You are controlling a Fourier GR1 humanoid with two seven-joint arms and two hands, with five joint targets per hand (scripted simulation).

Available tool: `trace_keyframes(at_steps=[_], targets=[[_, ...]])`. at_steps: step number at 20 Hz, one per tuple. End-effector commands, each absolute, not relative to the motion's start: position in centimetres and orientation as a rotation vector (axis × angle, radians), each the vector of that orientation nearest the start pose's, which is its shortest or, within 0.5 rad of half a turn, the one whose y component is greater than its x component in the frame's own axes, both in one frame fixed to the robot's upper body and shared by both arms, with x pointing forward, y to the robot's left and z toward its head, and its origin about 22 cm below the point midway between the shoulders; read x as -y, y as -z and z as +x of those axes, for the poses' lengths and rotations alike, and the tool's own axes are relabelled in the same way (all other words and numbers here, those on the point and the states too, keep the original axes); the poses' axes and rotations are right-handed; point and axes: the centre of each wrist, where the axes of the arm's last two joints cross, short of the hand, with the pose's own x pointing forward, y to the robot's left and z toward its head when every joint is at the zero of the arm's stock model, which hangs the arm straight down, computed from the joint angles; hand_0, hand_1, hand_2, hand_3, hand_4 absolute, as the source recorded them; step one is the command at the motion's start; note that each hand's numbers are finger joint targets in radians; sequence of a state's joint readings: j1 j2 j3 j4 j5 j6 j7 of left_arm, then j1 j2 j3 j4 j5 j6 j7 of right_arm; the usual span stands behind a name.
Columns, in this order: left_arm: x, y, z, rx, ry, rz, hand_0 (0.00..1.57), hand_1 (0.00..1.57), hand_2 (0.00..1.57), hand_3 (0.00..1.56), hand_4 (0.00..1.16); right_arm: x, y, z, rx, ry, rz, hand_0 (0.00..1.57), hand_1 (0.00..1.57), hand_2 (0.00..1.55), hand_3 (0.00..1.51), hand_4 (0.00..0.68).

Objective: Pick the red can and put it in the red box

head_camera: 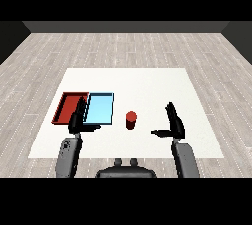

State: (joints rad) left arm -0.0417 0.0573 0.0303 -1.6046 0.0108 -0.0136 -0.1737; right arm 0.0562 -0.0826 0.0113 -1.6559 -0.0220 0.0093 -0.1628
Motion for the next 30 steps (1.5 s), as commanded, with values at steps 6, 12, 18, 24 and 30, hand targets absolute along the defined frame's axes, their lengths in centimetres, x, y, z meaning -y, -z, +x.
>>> trace_keyframes(at_steps=[6,12,18,24,30], targets=[[-25.4,-1.6,24.9,2.019,0.025,0.021,0.0,0.0,0.0,0.0,0.0,25.6,0.1,21.2,1.913,-0.064,0.015,0.0,0.0,0.0,0.0,0.0],[-25.2,-1.1,25.9,2.037,0.001,-0.016,0.0,0.0,0.0,0.0,0.0,24.1,-0.3,21.7,1.916,-0.037,0.018,0.0,0.0,0.0,0.0,0.0],[-25.0,-0.3,25.4,2.023,-0.014,-0.062,0.0,0.0,0.0,0.0,0.0,24.8,-0.2,22.6,1.884,-0.069,0.042,0.0,0.0,0.0,0.0,0.0],[-24.0,-1.4,25.1,2.037,-0.017,-0.036,0.0,0.0,0.0,0.0,0.0,21.0,2.1,23.4,1.82,-0.032,0.123,0.0,0.0,0.0,0.0,0.0],[-24.0,-0.6,25.8,2.025,-0.034,-0.053,0.0,0.0,0.0,0.0,0.0,18.9,2.3,25.3,1.768,-0.026,0.151,0.0,0.0,0.0,0.0,0.0]])
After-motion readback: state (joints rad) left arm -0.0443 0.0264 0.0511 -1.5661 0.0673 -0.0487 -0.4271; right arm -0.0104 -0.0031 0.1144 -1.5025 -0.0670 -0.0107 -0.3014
